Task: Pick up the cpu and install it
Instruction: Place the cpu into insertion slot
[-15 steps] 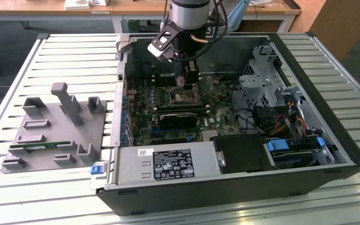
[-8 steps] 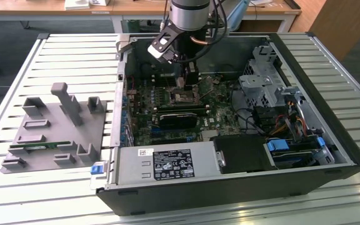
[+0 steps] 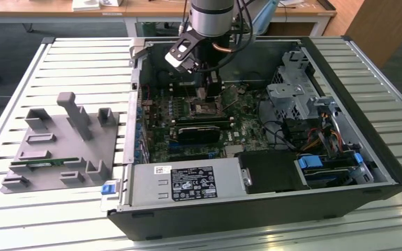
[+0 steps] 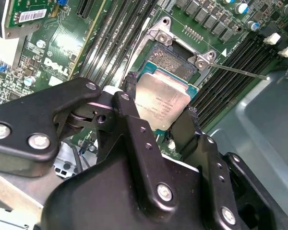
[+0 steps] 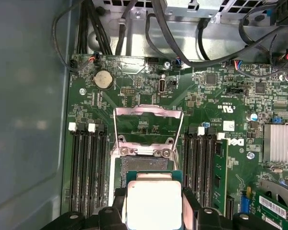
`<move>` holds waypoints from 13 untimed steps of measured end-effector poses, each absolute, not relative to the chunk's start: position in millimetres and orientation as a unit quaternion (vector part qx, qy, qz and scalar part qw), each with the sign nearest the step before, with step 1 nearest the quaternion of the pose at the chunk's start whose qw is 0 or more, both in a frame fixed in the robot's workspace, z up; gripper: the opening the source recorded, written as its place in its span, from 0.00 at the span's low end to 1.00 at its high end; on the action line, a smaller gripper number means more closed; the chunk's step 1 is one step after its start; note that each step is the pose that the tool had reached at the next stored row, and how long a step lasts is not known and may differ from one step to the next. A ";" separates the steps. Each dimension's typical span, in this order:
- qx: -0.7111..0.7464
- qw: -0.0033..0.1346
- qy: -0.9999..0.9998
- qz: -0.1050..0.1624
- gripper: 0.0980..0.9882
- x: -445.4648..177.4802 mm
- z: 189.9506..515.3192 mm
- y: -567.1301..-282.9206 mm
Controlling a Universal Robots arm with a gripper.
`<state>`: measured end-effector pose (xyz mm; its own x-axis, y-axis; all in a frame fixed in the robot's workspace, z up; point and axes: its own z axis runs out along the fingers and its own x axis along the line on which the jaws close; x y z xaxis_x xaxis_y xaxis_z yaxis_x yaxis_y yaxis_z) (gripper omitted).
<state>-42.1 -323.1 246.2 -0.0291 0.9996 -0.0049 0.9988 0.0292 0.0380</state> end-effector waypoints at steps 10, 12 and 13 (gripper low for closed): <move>0.701 0.016 0.713 0.011 0.50 -42.0 230.5 -316.8; 0.701 0.016 0.712 0.011 0.50 -42.0 228.5 -316.8; 0.702 0.016 0.712 0.011 0.50 -42.1 227.9 -316.8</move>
<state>-42.1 -316.8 227.9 -0.0132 0.9999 -0.0064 0.9992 0.0135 0.0380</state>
